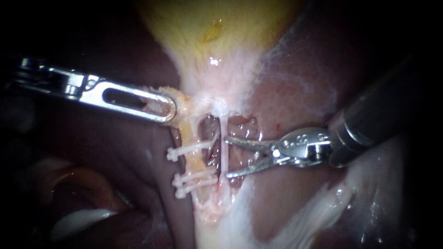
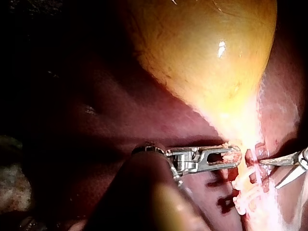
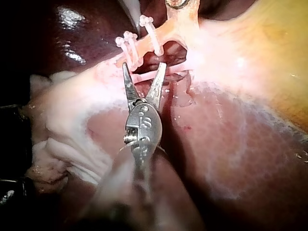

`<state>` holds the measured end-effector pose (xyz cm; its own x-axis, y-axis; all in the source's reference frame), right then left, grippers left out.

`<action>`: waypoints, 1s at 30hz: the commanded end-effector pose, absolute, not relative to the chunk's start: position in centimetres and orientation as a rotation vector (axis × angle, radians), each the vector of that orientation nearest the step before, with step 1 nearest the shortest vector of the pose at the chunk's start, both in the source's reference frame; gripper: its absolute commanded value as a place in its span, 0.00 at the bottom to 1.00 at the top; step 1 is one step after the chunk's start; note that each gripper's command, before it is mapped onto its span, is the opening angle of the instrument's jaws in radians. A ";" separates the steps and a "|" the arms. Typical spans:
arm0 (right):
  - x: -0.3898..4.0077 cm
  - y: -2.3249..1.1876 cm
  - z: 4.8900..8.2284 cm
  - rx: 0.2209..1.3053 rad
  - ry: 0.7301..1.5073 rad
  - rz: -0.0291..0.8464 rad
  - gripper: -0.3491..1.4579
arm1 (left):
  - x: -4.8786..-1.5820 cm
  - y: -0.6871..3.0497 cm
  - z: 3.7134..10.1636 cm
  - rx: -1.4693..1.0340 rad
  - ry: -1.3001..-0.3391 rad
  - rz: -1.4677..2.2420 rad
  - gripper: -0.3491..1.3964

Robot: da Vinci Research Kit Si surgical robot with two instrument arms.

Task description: Go to the cutting position left tube

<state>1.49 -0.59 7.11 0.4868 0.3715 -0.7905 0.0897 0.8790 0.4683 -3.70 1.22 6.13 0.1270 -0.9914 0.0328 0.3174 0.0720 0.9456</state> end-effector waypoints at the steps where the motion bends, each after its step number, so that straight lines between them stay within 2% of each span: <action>1: 1.52 -0.60 7.12 0.492 1.059 0.178 0.99 | -3.70 1.22 6.13 0.984 -0.907 -1.221 0.00; 14: 1.80 -0.75 7.32 0.564 1.053 0.186 0.98 | -3.71 1.21 6.11 0.983 -0.907 -1.222 0.00; 30: 1.97 -0.76 7.38 0.661 1.059 0.227 0.97 | -3.72 1.21 6.11 0.983 -0.907 -1.222 0.00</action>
